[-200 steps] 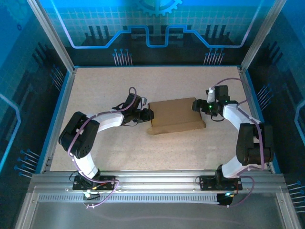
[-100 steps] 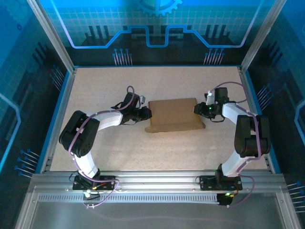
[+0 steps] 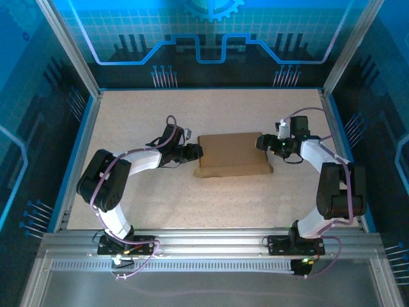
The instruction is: Fold the paper box
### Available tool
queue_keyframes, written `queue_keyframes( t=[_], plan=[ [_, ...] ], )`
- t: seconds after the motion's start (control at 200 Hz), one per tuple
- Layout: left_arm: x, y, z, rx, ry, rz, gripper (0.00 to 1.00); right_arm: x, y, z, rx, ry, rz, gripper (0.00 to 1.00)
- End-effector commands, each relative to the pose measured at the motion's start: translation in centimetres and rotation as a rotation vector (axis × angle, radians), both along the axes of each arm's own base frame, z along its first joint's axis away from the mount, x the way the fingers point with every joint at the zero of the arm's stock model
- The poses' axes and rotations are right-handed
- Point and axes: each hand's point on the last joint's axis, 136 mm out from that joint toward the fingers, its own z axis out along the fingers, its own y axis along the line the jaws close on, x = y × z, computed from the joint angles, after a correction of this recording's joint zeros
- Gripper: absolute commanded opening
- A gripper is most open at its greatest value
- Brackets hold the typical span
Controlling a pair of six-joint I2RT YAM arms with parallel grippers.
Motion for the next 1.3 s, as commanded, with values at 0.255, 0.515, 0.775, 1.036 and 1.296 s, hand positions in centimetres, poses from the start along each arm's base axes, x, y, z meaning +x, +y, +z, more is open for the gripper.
queue_keyframes(
  t=[0.255,0.515,0.775,1.036,1.296],
  plan=[
    [-1.1,0.6,-2.7,-0.015,0.070,-0.065,0.20,-1.1,0.1,0.0,0.029,0.005,0.024,0.84],
    [0.0,1.4,-2.7,-0.107,0.082,-0.057,0.13,-1.1,-0.1,-0.3,0.022,-0.003,0.008,0.84],
    [-0.1,2.0,-3.2,-0.128,0.103,-0.057,0.07,-1.6,-0.1,-0.4,0.074,0.005,-0.034,0.98],
    [0.0,2.6,-3.6,-0.128,0.113,-0.044,0.05,-2.6,1.4,-0.5,0.236,0.027,-0.006,1.00],
    [0.1,2.9,-4.6,-0.124,0.136,-0.033,0.03,-2.2,3.6,1.7,0.451,0.002,0.053,0.93]
  ],
)
